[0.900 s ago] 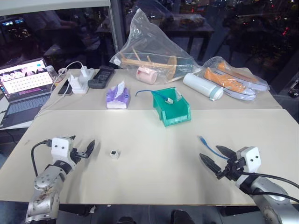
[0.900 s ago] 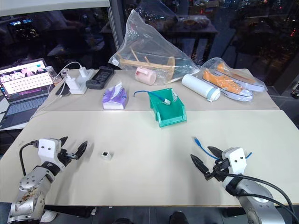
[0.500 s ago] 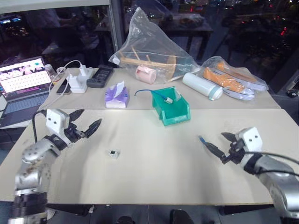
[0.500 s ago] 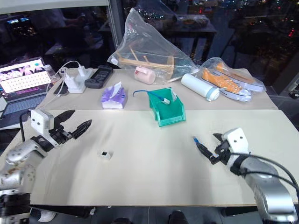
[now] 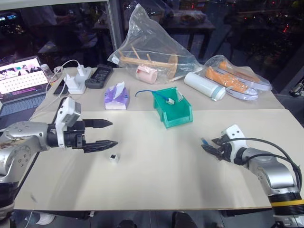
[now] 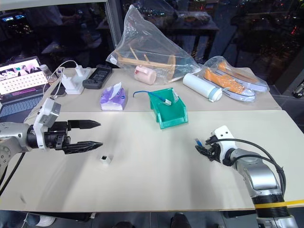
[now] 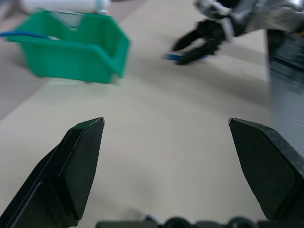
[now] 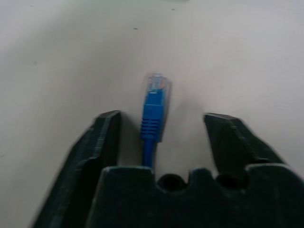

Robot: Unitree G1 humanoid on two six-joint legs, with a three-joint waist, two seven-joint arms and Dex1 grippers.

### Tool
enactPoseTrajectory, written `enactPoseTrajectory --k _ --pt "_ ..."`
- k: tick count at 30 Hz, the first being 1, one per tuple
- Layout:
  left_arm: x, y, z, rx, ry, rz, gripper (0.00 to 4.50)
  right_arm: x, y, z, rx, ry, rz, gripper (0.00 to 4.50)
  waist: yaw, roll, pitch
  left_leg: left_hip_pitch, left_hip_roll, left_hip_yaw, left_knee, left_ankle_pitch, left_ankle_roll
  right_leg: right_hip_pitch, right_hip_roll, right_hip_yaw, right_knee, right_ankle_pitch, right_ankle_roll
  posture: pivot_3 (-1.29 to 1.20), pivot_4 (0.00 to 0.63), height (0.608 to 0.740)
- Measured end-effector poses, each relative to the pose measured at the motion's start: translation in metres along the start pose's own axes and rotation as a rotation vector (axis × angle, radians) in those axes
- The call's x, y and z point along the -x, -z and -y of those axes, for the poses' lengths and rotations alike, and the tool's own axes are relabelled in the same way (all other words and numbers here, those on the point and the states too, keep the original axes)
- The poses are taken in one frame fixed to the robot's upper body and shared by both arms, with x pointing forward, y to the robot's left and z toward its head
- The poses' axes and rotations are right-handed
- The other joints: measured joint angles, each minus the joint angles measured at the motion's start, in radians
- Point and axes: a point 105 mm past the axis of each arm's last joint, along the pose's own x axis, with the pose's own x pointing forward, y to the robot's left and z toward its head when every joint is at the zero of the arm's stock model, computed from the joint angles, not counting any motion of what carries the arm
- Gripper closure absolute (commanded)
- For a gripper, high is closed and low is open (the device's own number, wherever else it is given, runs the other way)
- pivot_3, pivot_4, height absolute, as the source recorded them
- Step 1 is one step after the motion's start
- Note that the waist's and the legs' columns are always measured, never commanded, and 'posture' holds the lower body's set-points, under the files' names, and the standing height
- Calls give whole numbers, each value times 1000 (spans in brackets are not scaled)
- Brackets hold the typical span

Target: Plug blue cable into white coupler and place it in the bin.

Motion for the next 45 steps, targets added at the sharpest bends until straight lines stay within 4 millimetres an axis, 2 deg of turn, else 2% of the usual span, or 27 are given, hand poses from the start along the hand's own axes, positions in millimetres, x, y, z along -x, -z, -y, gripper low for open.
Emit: enactPoseTrajectory --k 3,5,11,14,18,23,25,27,30,31,34,38,45 --pt "-5 0 8 4 36 -52 0 0 -1 -7 7 -42 -2 3936 -2 0 0 0 0 0 0 0 0 0 0 0 0 0 0 0 150 740" --pt "-8 -3 12 -11 58 -63 0 -1 -4 -21 46 -115 -7 4411 -3 1 1 0 0 0 0 0 0 0 0 0 0 0 0 0 150 740" --pt "-31 5 24 -114 156 -135 0 5 -33 -90 428 -519 10 4423 -2 1 3 0 0 0 1 0 -1 0 0 0 -1 0 0 0 150 740" --pt "-47 15 30 -180 220 -203 0 4 -38 -114 553 -678 -4 4426 0 1 3 0 0 0 2 0 -1 0 0 0 -1 0 0 0 150 740" --pt "-68 23 33 -262 260 -211 0 1 -23 -133 582 -805 -52 4428 7 -1 4 -3 0 0 3 0 -1 0 0 0 0 0 0 0 150 740" --pt "-96 42 30 -322 215 -283 0 -15 -17 -139 617 -818 -16 4429 3 -1 4 -2 0 0 2 1 -1 -1 0 0 0 0 1 0 150 740" --pt "-103 48 29 -323 196 -310 0 -19 -18 -141 602 -809 2 3403 -1 -1 4 -2 0 0 2 0 -1 -1 0 0 0 0 0 0 150 740" --pt "-108 52 27 -332 179 -336 0 -21 -18 -143 572 -804 5 2927 -1 -1 4 -2 0 0 3 1 -1 -1 0 0 0 0 1 0 150 740" --pt "-114 59 26 -320 159 -361 0 -19 -21 -142 556 -781 7 1817 2 -1 4 -2 0 0 3 1 -1 0 0 0 1 0 1 0 150 740" --pt "-115 62 27 -314 161 -372 0 -18 -24 -141 557 -771 16 1661 3 -1 4 -2 0 0 3 0 -1 0 0 0 1 0 1 0 150 740" --pt "-119 67 28 -306 168 -394 0 -13 -36 -134 532 -714 45 1661 4 -1 4 -2 0 0 3 1 -1 0 0 0 1 0 1 0 150 740" --pt "-131 75 29 -310 190 -425 0 8 -48 -123 484 -653 66 1661 16 -1 4 -2 0 0 3 0 -1 0 0 0 1 0 1 0 150 740" --pt "-147 81 17 -281 182 -427 0 29 -47 -132 383 -622 67 1661 25 -1 4 -2 -1 0 4 0 -1 0 0 0 1 0 1 0 150 740"
